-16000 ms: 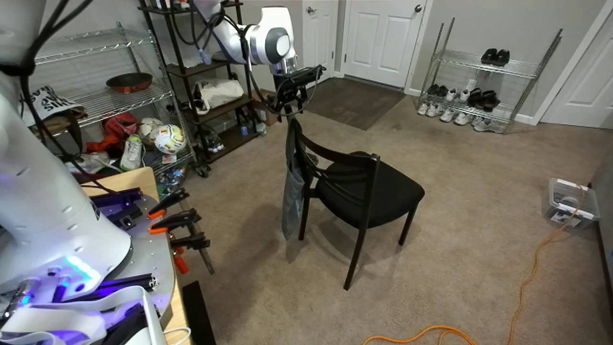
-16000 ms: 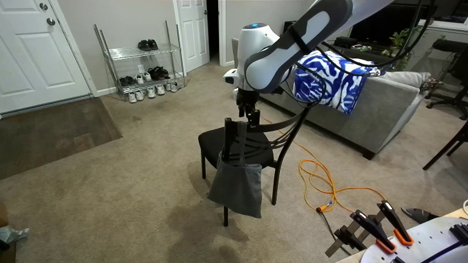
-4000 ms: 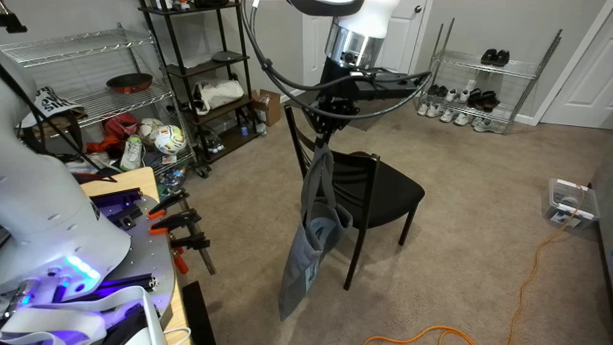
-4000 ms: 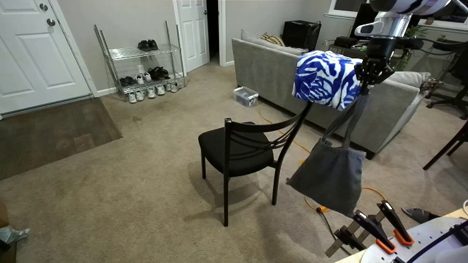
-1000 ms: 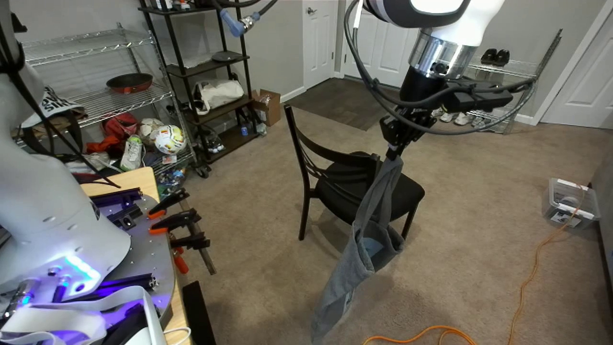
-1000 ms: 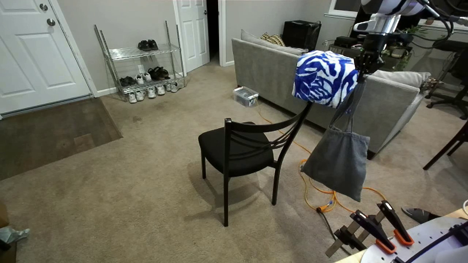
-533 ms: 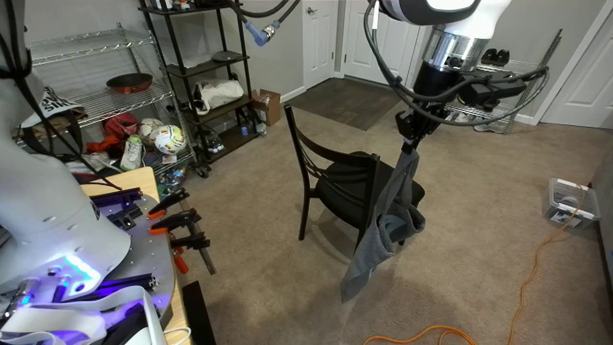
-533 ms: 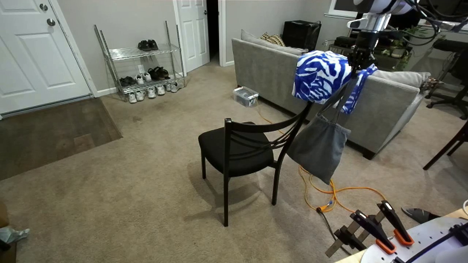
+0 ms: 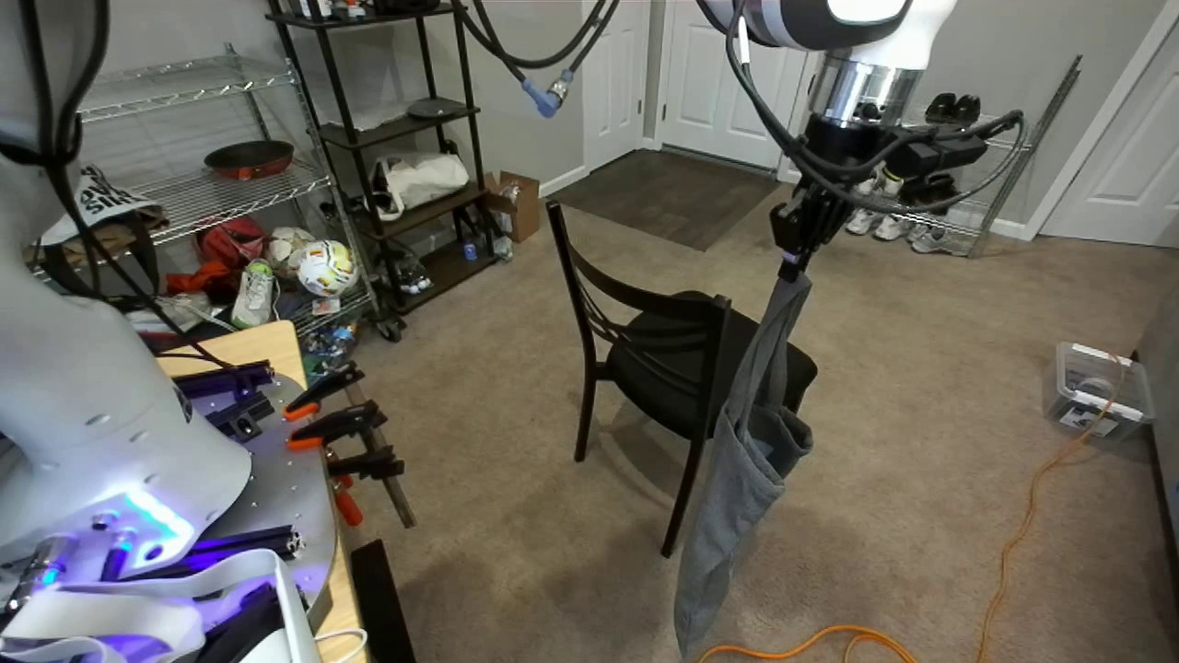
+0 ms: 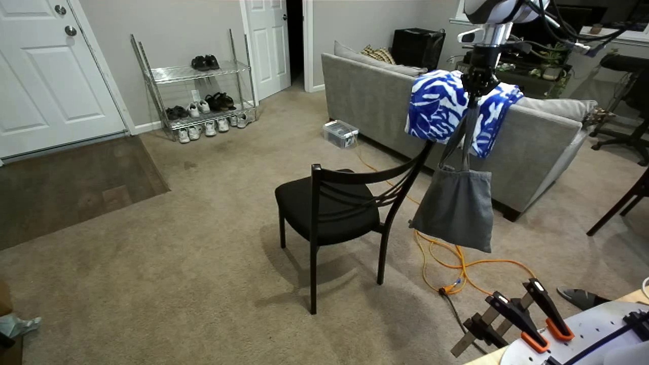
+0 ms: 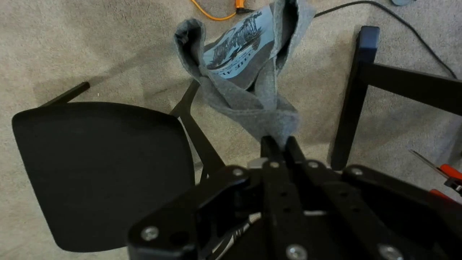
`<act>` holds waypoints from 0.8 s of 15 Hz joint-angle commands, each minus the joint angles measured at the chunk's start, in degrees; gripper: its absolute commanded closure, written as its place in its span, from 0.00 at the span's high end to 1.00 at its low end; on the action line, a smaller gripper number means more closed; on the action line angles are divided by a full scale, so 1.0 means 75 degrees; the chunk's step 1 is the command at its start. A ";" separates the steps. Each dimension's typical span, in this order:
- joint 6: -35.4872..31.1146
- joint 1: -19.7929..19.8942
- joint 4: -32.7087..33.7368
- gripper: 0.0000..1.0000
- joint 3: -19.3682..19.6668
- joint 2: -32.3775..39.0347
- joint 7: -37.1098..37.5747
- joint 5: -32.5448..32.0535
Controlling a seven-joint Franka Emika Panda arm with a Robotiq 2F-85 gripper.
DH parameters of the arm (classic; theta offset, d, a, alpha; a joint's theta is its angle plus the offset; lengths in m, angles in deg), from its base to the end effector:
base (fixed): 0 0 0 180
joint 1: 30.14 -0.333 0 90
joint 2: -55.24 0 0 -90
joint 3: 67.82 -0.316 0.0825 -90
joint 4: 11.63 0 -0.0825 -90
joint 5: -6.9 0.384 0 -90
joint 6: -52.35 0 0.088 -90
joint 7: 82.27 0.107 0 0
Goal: Put the bag on the right side of the chair
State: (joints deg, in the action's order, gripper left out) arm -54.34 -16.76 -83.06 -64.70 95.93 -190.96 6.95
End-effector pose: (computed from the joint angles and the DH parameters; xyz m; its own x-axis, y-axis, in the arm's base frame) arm 0.7054 -0.1987 0.3363 -0.0495 0.9988 -0.0028 0.9938 0.0490 -0.1000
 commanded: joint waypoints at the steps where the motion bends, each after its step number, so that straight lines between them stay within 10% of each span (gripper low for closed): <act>1: 0.0345 -0.0099 0.0808 0.02 -0.0099 0.0407 0.0146 -0.0290; 12: 0.1834 -0.0602 0.2490 0.02 -0.0280 0.1306 0.0136 -0.0419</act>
State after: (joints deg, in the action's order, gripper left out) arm -44.14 -20.49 -68.94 -66.06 103.92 -190.84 5.73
